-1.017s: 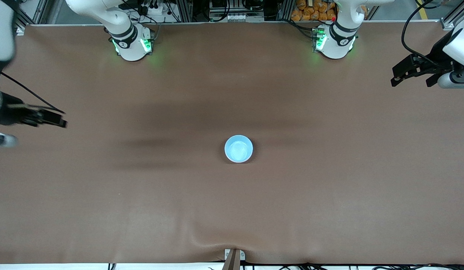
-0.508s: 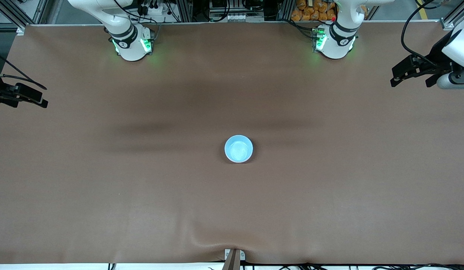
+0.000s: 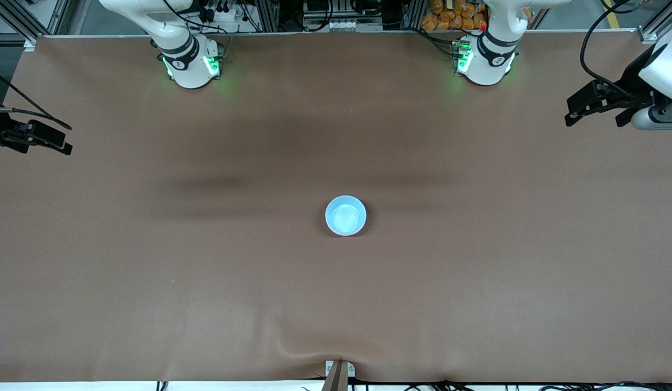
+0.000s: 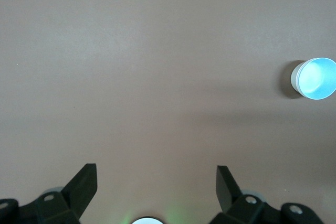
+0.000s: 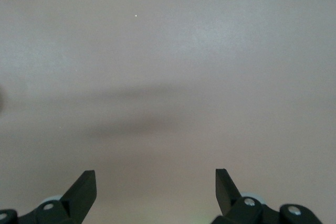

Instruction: Stack pink and blue bowls on white bowl

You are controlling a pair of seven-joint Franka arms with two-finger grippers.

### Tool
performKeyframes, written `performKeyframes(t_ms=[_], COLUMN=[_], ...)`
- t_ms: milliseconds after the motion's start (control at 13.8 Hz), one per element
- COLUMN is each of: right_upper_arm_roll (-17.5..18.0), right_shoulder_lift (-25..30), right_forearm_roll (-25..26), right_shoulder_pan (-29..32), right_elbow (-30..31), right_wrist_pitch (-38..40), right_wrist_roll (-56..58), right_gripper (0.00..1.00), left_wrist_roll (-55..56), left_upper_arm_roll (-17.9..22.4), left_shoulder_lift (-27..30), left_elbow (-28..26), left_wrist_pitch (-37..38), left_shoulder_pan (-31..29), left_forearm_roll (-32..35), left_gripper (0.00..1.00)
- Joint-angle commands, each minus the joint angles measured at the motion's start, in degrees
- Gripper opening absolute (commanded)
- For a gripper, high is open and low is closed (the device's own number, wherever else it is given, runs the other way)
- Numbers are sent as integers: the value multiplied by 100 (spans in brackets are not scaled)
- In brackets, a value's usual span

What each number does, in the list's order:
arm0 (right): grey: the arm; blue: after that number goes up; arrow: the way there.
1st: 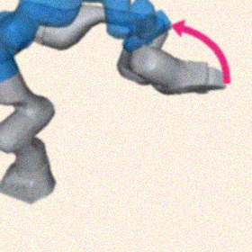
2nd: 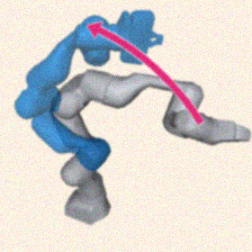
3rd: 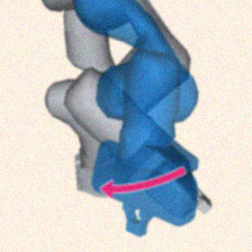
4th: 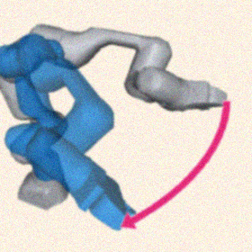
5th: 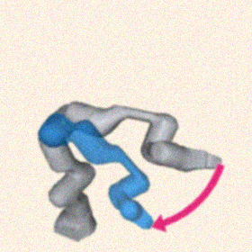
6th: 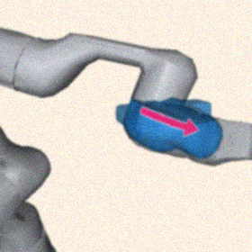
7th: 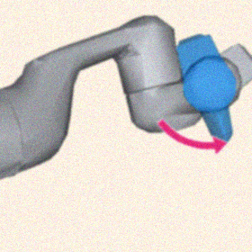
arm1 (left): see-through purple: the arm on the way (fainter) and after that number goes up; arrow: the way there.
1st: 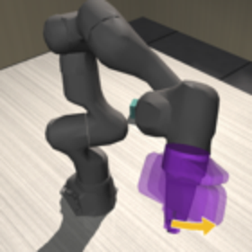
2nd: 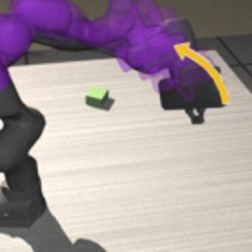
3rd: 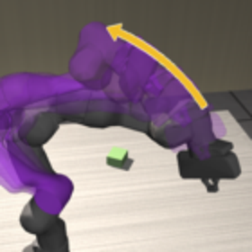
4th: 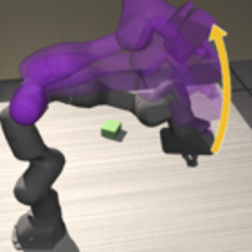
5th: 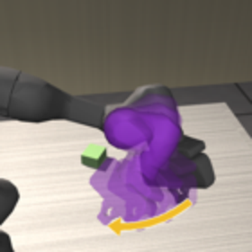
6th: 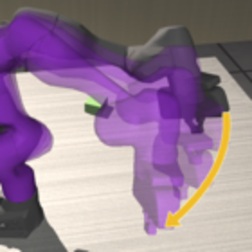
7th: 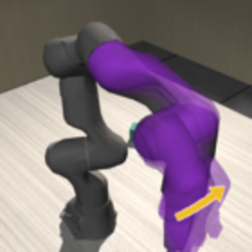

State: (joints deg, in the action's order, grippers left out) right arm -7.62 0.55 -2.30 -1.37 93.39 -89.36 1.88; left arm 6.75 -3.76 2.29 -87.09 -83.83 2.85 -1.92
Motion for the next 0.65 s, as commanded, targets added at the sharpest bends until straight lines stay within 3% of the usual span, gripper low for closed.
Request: performKeyframes(t_ms=[0, 581], right_upper_arm_roll=[156, 155], right_shoulder_lift=[121, 138], right_forearm_roll=[186, 195], right_shoulder_pan=[155, 146], right_elbow=[-92, -119], right_wrist_pitch=[94, 191], right_wrist_roll=[-47, -64], right_gripper=[100, 100], left_wrist_roll=[-7, 19], left_upper_arm_roll=[-38, -38], left_shoulder_lift=[-35, -35], left_elbow=[61, 44], left_wrist_pitch=[-11, -11], left_shoulder_pan=[5, 5], left_forearm_roll=[122, 122], left_gripper=[100, 100])
